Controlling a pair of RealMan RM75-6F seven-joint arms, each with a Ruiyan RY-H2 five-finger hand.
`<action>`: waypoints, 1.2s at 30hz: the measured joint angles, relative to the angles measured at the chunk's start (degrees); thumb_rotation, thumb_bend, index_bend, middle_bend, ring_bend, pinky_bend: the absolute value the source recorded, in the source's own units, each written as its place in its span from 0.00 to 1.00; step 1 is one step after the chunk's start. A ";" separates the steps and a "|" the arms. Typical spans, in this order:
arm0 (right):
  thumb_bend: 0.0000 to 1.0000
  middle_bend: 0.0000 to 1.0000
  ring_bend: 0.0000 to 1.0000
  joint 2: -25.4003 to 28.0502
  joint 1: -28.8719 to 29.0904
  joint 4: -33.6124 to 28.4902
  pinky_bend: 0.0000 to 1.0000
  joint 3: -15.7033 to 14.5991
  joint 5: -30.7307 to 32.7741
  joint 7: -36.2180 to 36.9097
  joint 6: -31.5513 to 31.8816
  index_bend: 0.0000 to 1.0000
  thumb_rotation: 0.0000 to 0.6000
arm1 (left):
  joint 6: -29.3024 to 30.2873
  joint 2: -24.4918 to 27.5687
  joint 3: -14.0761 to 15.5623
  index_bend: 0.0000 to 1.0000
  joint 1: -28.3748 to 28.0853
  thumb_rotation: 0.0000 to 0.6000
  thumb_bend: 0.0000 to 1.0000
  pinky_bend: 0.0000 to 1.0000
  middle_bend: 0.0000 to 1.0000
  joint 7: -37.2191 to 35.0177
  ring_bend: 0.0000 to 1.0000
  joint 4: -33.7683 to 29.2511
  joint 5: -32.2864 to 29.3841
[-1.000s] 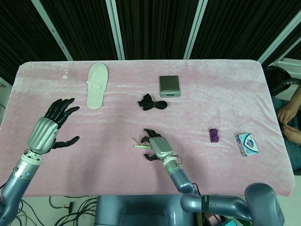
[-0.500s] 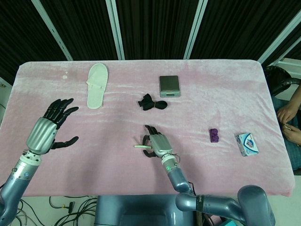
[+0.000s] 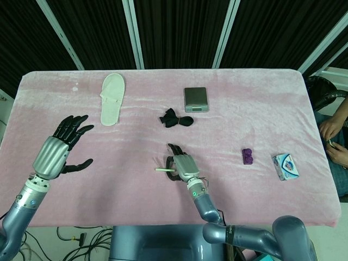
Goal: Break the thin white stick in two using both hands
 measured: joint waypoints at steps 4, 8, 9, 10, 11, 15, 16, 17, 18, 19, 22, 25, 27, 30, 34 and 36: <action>0.46 0.00 0.00 -0.36 -0.16 0.74 0.13 -0.04 -1.04 0.05 0.32 0.62 1.00 | -0.01 0.07 -0.18 0.15 0.01 1.00 0.20 0.00 0.03 0.58 0.00 -0.24 -0.21; 0.50 0.00 0.00 -0.09 -0.60 0.62 0.13 0.30 -2.49 1.21 0.73 0.65 1.00 | -0.14 0.16 -0.25 0.15 0.08 1.00 0.20 0.00 0.03 0.61 0.00 -0.49 -0.53; 0.50 0.00 0.00 0.17 -0.72 0.30 0.13 0.42 -2.72 1.46 0.83 0.65 1.00 | -0.17 0.14 -0.26 0.15 0.08 1.00 0.20 0.00 0.03 0.64 0.00 -0.51 -0.58; 0.50 0.00 0.00 0.51 -0.85 -0.15 0.13 0.54 -2.97 1.68 0.94 0.66 1.00 | -0.19 0.09 -0.27 0.15 0.08 1.00 0.20 0.00 0.03 0.67 0.00 -0.51 -0.60; 0.51 0.00 0.00 0.94 -0.99 -0.73 0.13 0.64 -3.23 1.88 1.02 0.66 1.00 | -0.23 0.06 -0.28 0.15 0.06 1.00 0.20 0.00 0.03 0.68 0.00 -0.52 -0.60; 0.51 0.00 0.00 4.41 -1.70 -4.99 0.13 0.93 -4.48 2.52 1.12 0.66 1.00 | -0.55 0.10 -0.40 0.15 -0.20 1.00 0.20 0.00 0.03 0.70 0.00 -0.78 -0.55; 0.51 0.00 0.00 5.50 -1.84 -6.22 0.13 0.98 -4.72 2.57 1.01 0.66 1.00 | -0.71 0.15 -0.47 0.15 -0.36 1.00 0.20 0.00 0.03 0.78 0.00 -0.90 -0.52; 0.50 0.00 0.00 7.20 -2.01 -8.06 0.13 1.02 -4.98 2.60 0.73 0.66 1.00 | -0.95 0.20 -0.57 0.15 -0.55 1.00 0.20 0.00 0.03 0.89 0.00 -1.07 -0.51; 0.49 0.00 0.00 8.66 -2.11 -9.59 0.13 1.03 -5.12 2.58 0.41 0.66 1.00 | -1.44 0.31 -0.76 0.15 -0.91 1.00 0.20 0.00 0.03 1.06 0.00 -1.38 -0.56; 0.49 0.00 0.00 10.25 -2.19 -11.20 0.13 1.05 -5.21 2.51 -0.02 0.66 1.00 | -1.91 0.42 -0.92 0.15 -1.22 1.00 0.20 0.00 0.03 1.19 0.00 -1.71 -0.66; 0.47 0.00 0.00 16.16 -2.20 -16.75 0.13 1.14 -5.18 1.83 -1.86 0.66 1.00 | -4.23 1.01 -1.46 0.15 -2.56 1.00 0.20 0.00 0.03 1.39 0.00 -3.10 -1.23; 0.47 0.00 0.00 22.25 -1.72 -22.16 0.13 1.33 -4.84 0.12 -3.63 0.66 1.00 | -8.22 2.07 -2.04 0.17 -4.50 1.00 0.20 0.00 0.03 1.16 0.00 -4.83 -2.40; 0.47 0.00 0.00 26.33 -1.10 -25.87 0.13 1.54 -4.20 -1.38 -4.92 0.66 1.00 | -12.14 3.00 -2.60 0.18 -6.42 1.00 0.19 0.00 0.03 1.20 0.00 -5.92 -3.64; 0.47 0.00 0.00 31.03 0.22 -30.27 0.13 1.94 -2.22 -3.21 -6.80 0.66 1.00 | -18.19 4.14 -3.65 0.21 -9.72 1.00 0.18 0.00 0.03 2.02 0.00 -7.10 -5.89; 0.47 0.00 0.00 35.40 2.70 -34.30 0.13 2.63 1.21 -4.78 -8.72 0.66 1.00 | -24.94 4.76 -5.27 0.23 -14.34 1.00 0.18 0.00 0.03 4.65 0.00 -7.85 -9.85; 0.47 0.00 0.00 36.60 3.91 -35.55 0.13 3.01 2.54 -5.31 -8.97 0.66 1.00 | -27.41 4.75 -6.00 0.24 -16.23 1.00 0.18 0.00 0.03 6.17 0.00 -7.97 -11.77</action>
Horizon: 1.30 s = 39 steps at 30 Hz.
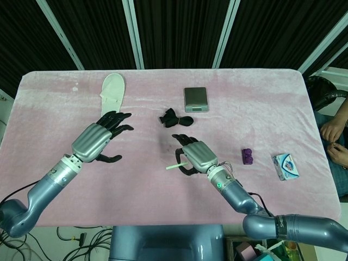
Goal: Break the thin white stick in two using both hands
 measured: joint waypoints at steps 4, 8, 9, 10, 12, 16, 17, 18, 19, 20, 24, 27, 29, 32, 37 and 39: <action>0.47 0.00 0.00 0.85 1.48 -1.10 0.13 0.43 2.00 -0.35 -0.04 0.66 1.00 | -3.50 -0.36 -0.64 0.26 -2.48 1.00 0.18 0.00 0.03 2.07 0.00 0.28 -2.19; 0.47 0.00 0.00 1.33 3.34 -1.85 0.13 0.91 4.69 0.14 -0.35 0.66 1.00 | -6.35 -1.18 -0.76 0.26 -4.65 1.00 0.18 0.00 0.03 4.59 0.00 0.67 -4.01; 0.47 0.00 0.00 1.35 3.81 -1.95 0.13 1.06 5.16 0.36 -0.39 0.66 1.00 | -6.97 -1.51 -0.69 0.26 -5.15 1.00 0.18 0.00 0.03 5.11 0.00 0.68 -4.48; 0.47 0.00 0.00 1.37 4.28 -1.99 0.13 1.17 5.53 0.49 -0.42 0.66 1.00 | -7.26 -1.73 -0.61 0.26 -5.40 1.00 0.18 0.00 0.03 5.48 0.00 0.72 -4.80; 0.48 0.00 0.00 1.38 5.36 -2.01 0.13 1.30 6.06 0.53 -0.43 0.66 1.00 | -7.64 -2.16 -0.38 0.27 -5.80 1.00 0.18 0.00 0.03 6.45 0.00 0.97 -5.27; 0.47 0.00 0.00 1.19 7.29 -2.02 0.13 1.48 7.64 0.47 -0.10 0.66 1.00 | -8.53 -3.34 0.24 0.28 -6.59 1.00 0.19 0.00 0.03 8.15 0.00 1.69 -6.54; 0.47 0.00 0.00 1.13 7.68 -2.04 0.13 1.49 8.04 0.44 0.03 0.66 1.00 | -8.67 -3.60 0.43 0.29 -6.73 1.00 0.19 0.00 0.03 8.37 0.00 1.80 -6.72; 0.47 0.00 0.00 1.05 8.16 -2.06 0.13 1.47 8.49 0.36 0.20 0.66 1.00 | -8.78 -3.91 0.61 0.29 -6.85 1.00 0.19 0.00 0.03 8.54 0.00 1.92 -6.82; 0.47 0.00 0.00 1.00 8.51 -2.08 0.13 1.42 8.80 0.30 0.35 0.66 1.00 | -8.84 -4.16 0.77 0.29 -6.92 1.00 0.19 0.00 0.03 8.66 0.00 2.03 -6.86; 0.47 0.00 0.00 0.91 8.92 -2.13 0.13 1.36 9.22 0.24 0.62 0.66 1.00 | -8.91 -4.42 0.92 0.29 -6.99 1.00 0.20 0.00 0.03 8.80 0.00 2.18 -6.91; 0.47 0.00 0.00 0.62 9.93 -2.40 0.13 1.08 10.20 0.14 1.87 0.66 1.00 | -9.48 -5.64 1.82 0.32 -7.41 1.00 0.23 0.00 0.04 9.27 0.00 2.93 -6.97; 0.47 0.00 0.00 0.50 10.58 -2.63 0.13 0.54 10.67 0.09 2.68 0.66 1.00 | -9.33 -6.69 1.96 0.35 -7.65 1.00 0.26 0.00 0.06 8.95 0.00 3.48 -6.58; 0.47 0.00 0.00 0.46 10.93 -2.72 0.13 0.11 10.93 0.15 2.99 0.66 1.00 | -8.76 -7.32 1.99 0.36 -7.69 1.00 0.26 0.00 0.07 8.63 0.00 3.96 -6.16; 0.47 0.00 0.00 0.42 11.22 -2.64 0.13 -0.34 11.10 0.29 3.19 0.66 1.00 | -7.85 -8.09 2.17 0.38 -7.61 1.00 0.27 0.00 0.07 8.04 0.00 4.62 -5.46; 0.47 0.00 0.00 0.28 11.84 -2.17 0.13 -1.17 11.13 1.06 3.41 0.66 1.00 | -7.77 -8.68 2.40 0.40 -7.79 1.00 0.30 0.00 0.07 6.82 0.00 4.82 -5.21; 0.47 0.00 0.00 0.29 12.03 -2.07 0.13 -1.38 11.12 1.30 3.47 0.66 1.00 | -8.00 -8.71 2.44 0.41 -8.00 1.00 0.31 0.00 0.07 6.33 0.00 4.62 -5.17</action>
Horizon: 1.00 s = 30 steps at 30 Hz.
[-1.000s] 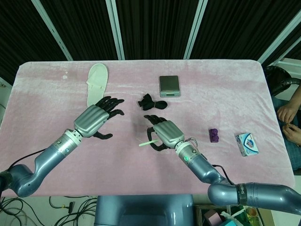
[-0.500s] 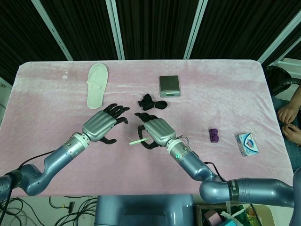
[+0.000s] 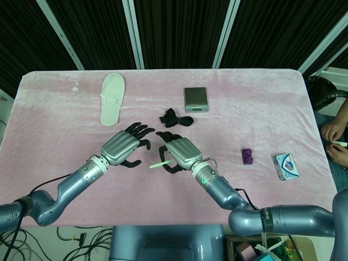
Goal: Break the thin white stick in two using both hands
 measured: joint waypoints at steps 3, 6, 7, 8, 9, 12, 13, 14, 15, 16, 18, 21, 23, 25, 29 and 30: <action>0.47 0.00 0.00 0.04 0.25 0.08 0.13 -0.26 0.03 0.31 0.11 0.66 1.00 | -0.41 -0.03 0.11 0.43 -0.37 1.00 0.36 0.00 0.08 -0.14 0.00 -0.11 0.05; 0.47 0.00 0.00 0.09 0.42 0.13 0.13 -0.51 0.02 0.57 0.25 0.66 1.00 | -0.59 -0.08 0.20 0.45 -0.61 1.00 0.40 0.00 0.09 -0.48 0.00 -0.41 0.24; 0.47 0.00 0.00 0.10 0.47 0.14 0.13 -0.58 0.02 0.65 0.30 0.66 1.00 | -0.60 -0.08 0.22 0.45 -0.65 1.00 0.41 0.00 0.09 -0.59 0.00 -0.49 0.31; 0.47 0.00 0.00 0.13 0.48 0.13 0.13 -0.65 0.02 0.72 0.34 0.66 1.00 | -0.56 -0.08 0.25 0.46 -0.68 1.00 0.41 0.00 0.09 -0.63 0.00 -0.54 0.39; 0.47 0.00 0.00 0.15 0.49 0.12 0.13 -0.77 0.02 0.81 0.37 0.66 1.00 | -0.51 -0.09 0.28 0.46 -0.71 1.00 0.41 0.00 0.10 -0.56 0.00 -0.52 0.44; 0.47 0.00 0.00 0.24 0.54 0.09 0.13 -1.09 -0.01 1.10 0.44 0.66 1.00 | -0.55 -0.22 0.42 0.49 -0.87 1.00 0.42 0.00 0.11 -0.12 0.00 -0.30 0.31; 0.48 0.00 0.00 0.27 0.56 0.08 0.13 -1.15 -0.06 1.19 0.47 0.66 1.00 | -0.59 -0.30 0.45 0.51 -0.91 1.00 0.42 0.00 0.12 -0.10 0.00 -0.29 0.19; 0.47 0.00 0.00 0.31 0.57 0.06 0.13 -1.17 -0.11 1.27 0.51 0.66 1.00 | -0.61 -0.41 0.45 0.51 -0.95 1.00 0.42 0.00 0.12 -0.13 0.00 -0.29 0.06; 0.47 0.00 0.00 0.36 0.59 0.02 0.13 -1.19 -0.20 1.40 0.58 0.66 1.00 | -0.60 -0.55 0.44 0.52 -1.01 1.00 0.42 0.00 0.13 -0.15 0.00 -0.27 -0.02; 0.47 0.00 0.00 0.42 0.61 -0.03 0.13 -1.22 -0.29 1.46 0.65 0.66 1.00 | -0.56 -0.66 0.43 0.52 -1.05 1.00 0.42 0.00 0.13 -0.12 0.00 -0.20 -0.03; 0.47 0.00 0.00 0.56 0.66 -0.14 0.13 -1.31 -0.43 1.63 0.74 0.66 1.00 | -0.54 -0.88 0.49 0.52 -1.18 1.00 0.42 0.00 0.13 0.21 0.00 0.03 -0.05; 0.47 0.00 0.00 0.79 0.67 -0.22 0.13 -1.49 -0.59 2.03 0.93 0.66 1.00 | -0.52 -1.27 0.79 0.54 -1.32 1.00 0.42 0.00 0.13 0.87 0.00 0.16 -0.19; 0.47 0.00 0.00 0.86 0.69 -0.19 0.13 -1.66 -0.70 2.26 1.01 0.66 1.00 | -0.34 -1.46 0.88 0.56 -1.36 1.00 0.42 0.00 0.13 1.14 0.00 0.23 -0.27; 0.47 0.00 0.00 0.95 0.71 -0.16 0.13 -1.84 -0.82 2.49 1.02 0.66 1.00 | -0.09 -1.66 0.89 0.58 -1.40 1.00 0.43 0.00 0.14 1.30 0.00 0.37 -0.39; 0.47 0.00 0.00 1.16 0.73 -0.17 0.13 -2.08 -1.18 2.95 1.04 0.66 1.00 | 0.25 -1.97 0.87 0.60 -1.49 1.00 0.44 0.00 0.15 1.66 0.00 0.66 -0.75; 0.47 0.00 0.00 1.25 0.73 -0.19 0.13 -2.13 -1.30 3.12 1.03 0.66 1.00 | 0.36 -2.03 0.85 0.61 -1.50 1.00 0.44 0.00 0.15 1.68 0.00 0.69 -0.80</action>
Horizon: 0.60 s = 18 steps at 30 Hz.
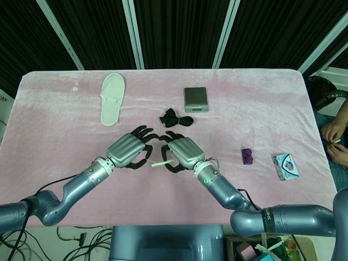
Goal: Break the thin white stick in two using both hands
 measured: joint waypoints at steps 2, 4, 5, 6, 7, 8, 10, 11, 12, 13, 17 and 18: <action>0.47 0.00 0.00 0.17 0.00 -0.02 0.13 -0.12 -0.22 0.19 0.02 0.66 1.00 | 0.25 -0.10 0.00 0.61 0.01 1.00 0.45 0.00 0.16 0.02 0.00 0.05 -0.01; 0.47 0.00 0.00 0.27 -0.02 -0.06 0.13 -0.23 -0.35 0.31 0.05 0.66 1.00 | 0.44 -0.16 0.03 0.62 0.04 1.00 0.46 0.00 0.16 0.12 0.00 0.10 0.00; 0.47 0.00 0.00 0.32 -0.02 -0.10 0.13 -0.27 -0.38 0.38 0.04 0.66 1.00 | 0.50 -0.16 0.06 0.62 0.04 1.00 0.46 0.00 0.17 0.20 0.00 0.11 -0.01; 0.47 0.00 0.00 0.39 -0.03 -0.16 0.13 -0.32 -0.42 0.48 -0.01 0.66 1.00 | 0.56 -0.15 0.10 0.62 0.05 1.00 0.47 0.00 0.17 0.27 0.00 0.11 -0.06; 0.47 0.00 0.00 0.54 -0.05 -0.28 0.13 -0.44 -0.49 0.62 -0.09 0.66 1.00 | 0.57 -0.11 0.12 0.63 0.06 1.00 0.47 0.00 0.17 0.27 0.00 0.08 -0.10; 0.47 0.00 0.00 0.60 -0.07 -0.33 0.13 -0.49 -0.54 0.65 -0.11 0.67 1.00 | 0.59 -0.07 0.13 0.63 0.07 1.00 0.47 0.00 0.17 0.27 0.00 0.04 -0.14; 0.48 0.00 0.00 0.90 -0.16 -0.56 0.13 -0.67 -0.80 0.73 -0.16 0.67 1.00 | 0.80 0.19 0.12 0.63 0.20 1.00 0.47 0.00 0.17 0.12 0.00 -0.14 -0.21; 0.47 0.00 0.00 1.09 -0.24 -0.69 0.13 -0.76 -0.95 0.78 -0.15 0.67 1.00 | 0.94 0.36 0.13 0.63 0.30 1.00 0.47 0.00 0.17 -0.02 0.00 -0.27 -0.21; 0.47 0.00 0.00 1.43 -0.41 -0.88 0.13 -0.90 -1.22 0.87 -0.11 0.67 1.00 | 1.14 0.68 0.15 0.63 0.49 1.00 0.47 0.00 0.17 -0.31 0.00 -0.48 -0.19; 0.47 0.00 0.00 1.76 -0.59 -1.04 0.13 -1.01 -1.47 0.99 -0.05 0.67 1.00 | 1.28 0.99 0.20 0.63 0.67 1.00 0.47 0.00 0.17 -0.63 0.00 -0.71 -0.15; 0.47 0.00 0.00 3.61 -1.88 -1.72 0.13 -1.60 -2.96 1.92 0.21 0.67 1.00 | 1.92 3.42 0.91 0.63 1.97 1.00 0.47 0.00 0.17 -2.46 0.00 -1.76 0.49; 0.47 0.00 0.00 4.05 -2.27 -1.83 0.13 -1.81 -3.39 2.25 0.21 0.67 1.00 | 2.50 4.42 1.30 0.63 2.66 1.00 0.48 0.00 0.17 -2.97 0.00 -1.90 1.05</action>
